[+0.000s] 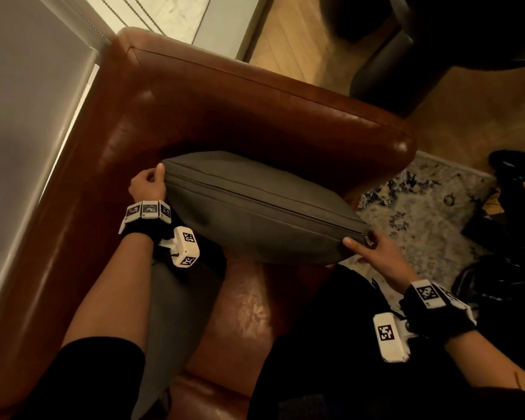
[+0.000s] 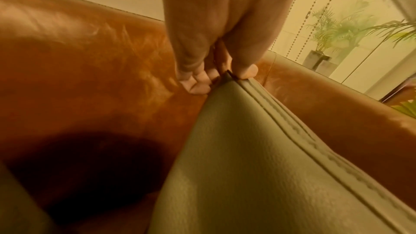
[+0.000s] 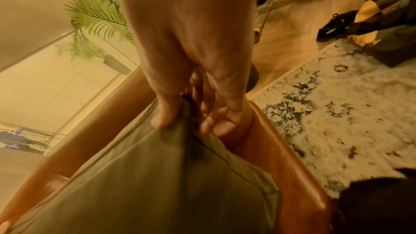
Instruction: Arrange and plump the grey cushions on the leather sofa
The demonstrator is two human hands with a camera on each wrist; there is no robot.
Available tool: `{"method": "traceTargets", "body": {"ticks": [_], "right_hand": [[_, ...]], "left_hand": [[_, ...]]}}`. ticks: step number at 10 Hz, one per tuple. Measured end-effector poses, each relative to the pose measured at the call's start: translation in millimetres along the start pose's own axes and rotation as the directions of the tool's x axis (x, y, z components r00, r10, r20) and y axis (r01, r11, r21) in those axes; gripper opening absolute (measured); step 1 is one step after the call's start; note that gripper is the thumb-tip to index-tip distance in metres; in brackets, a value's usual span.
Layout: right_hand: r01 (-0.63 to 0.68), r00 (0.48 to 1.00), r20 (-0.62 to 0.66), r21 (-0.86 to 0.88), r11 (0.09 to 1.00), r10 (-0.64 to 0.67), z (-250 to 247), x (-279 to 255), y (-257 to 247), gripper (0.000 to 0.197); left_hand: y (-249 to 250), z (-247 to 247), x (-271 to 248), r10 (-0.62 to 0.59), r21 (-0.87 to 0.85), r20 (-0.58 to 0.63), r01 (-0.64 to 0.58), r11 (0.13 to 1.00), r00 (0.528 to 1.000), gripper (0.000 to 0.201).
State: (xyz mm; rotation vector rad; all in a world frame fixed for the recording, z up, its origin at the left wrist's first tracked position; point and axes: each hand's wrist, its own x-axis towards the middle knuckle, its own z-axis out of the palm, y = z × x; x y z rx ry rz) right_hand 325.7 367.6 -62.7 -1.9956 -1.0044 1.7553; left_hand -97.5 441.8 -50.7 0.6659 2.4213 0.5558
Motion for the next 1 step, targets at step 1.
{"method": "traceTargets", "body": {"ticks": [1], "right_hand": [[0.088, 0.979, -0.179, -0.055, 0.995, -0.096, -1.8, 4.4, -34.1, 0.046]], "left_hand": [[-4.9, -4.6, -10.2, 0.009, -0.019, -0.022, -0.010, 1.000, 1.000, 0.046]]}}
